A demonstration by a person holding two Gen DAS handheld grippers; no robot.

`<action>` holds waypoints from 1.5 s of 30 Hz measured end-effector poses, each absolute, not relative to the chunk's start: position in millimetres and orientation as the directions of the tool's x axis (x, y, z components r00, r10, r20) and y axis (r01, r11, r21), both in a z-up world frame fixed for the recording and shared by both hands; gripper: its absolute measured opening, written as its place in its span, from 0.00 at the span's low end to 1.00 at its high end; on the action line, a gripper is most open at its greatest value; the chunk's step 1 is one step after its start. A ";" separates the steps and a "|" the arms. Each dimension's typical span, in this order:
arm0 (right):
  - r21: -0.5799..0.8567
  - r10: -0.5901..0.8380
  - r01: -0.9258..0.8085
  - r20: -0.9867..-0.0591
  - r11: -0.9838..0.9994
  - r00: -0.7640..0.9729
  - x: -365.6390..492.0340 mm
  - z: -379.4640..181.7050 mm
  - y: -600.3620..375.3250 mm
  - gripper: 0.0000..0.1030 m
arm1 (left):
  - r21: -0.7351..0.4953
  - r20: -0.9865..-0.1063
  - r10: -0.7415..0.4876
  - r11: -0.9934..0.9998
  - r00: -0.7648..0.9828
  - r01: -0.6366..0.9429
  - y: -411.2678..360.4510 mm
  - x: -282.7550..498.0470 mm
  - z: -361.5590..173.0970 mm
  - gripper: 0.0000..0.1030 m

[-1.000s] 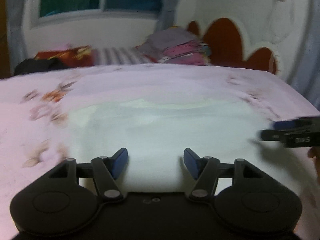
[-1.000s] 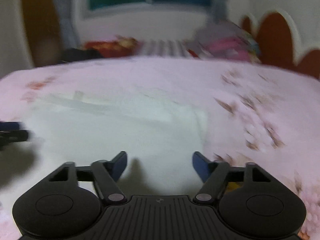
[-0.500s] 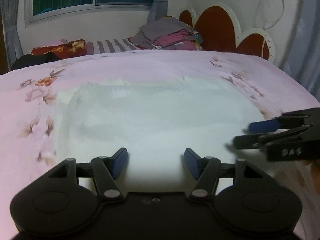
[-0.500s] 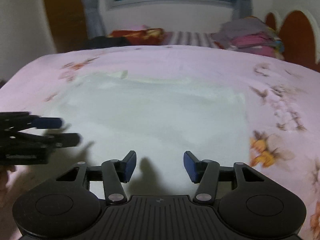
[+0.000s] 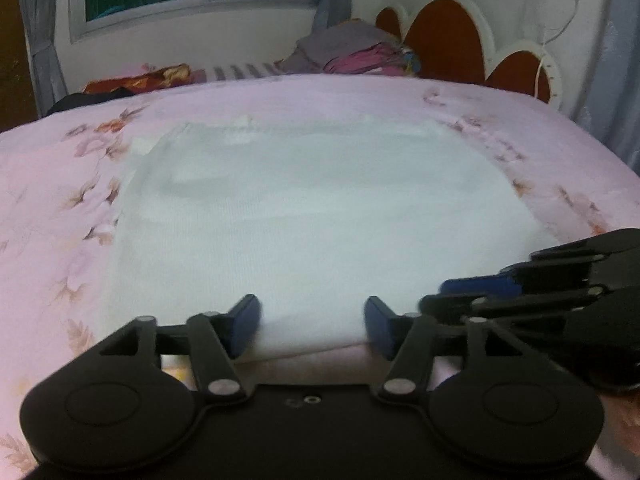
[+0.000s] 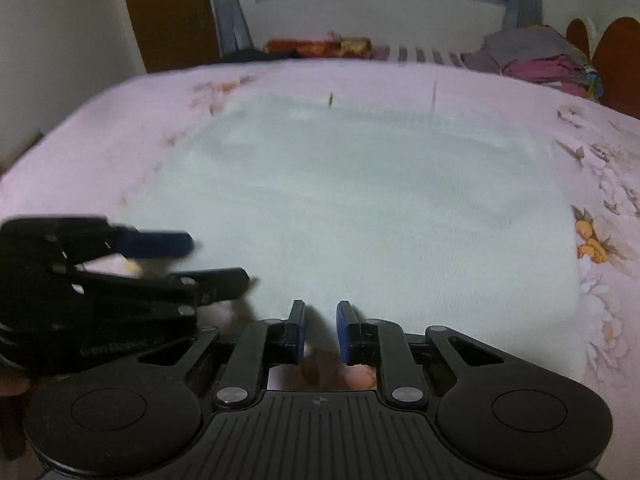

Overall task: Fold small clothes
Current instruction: 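Grasp the sweater's side edge with the left tool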

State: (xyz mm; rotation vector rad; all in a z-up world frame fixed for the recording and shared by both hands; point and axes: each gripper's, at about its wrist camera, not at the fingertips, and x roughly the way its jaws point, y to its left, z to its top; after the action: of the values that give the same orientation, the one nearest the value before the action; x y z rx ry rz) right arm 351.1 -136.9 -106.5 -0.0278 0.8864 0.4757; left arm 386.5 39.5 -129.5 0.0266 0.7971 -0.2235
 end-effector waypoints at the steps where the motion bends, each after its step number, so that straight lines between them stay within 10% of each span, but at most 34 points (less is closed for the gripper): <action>1: 0.175 0.389 -0.405 -0.749 0.897 0.537 352.4 -107.0 -138.8 0.17 | -0.064 -0.711 -0.183 0.978 0.679 0.197 43.4 385.0 -129.2 0.58; 16: 0.160 0.207 -0.132 -0.771 0.978 0.602 346.0 -98.7 -257.9 0.17 | -0.067 -0.683 -0.078 0.997 0.726 0.044 93.2 359.5 -120.0 0.55; 45: 0.176 0.225 -0.140 -0.777 0.974 0.588 341.6 -107.2 -258.0 0.17 | -0.059 -0.734 -0.063 0.998 0.676 0.030 89.6 364.1 -130.8 0.60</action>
State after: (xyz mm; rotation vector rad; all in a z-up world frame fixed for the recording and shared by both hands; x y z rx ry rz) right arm 341.6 -258.0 -107.2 0.0998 0.9181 0.2127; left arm 364.1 89.6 -130.8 -0.0430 0.8273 -0.0523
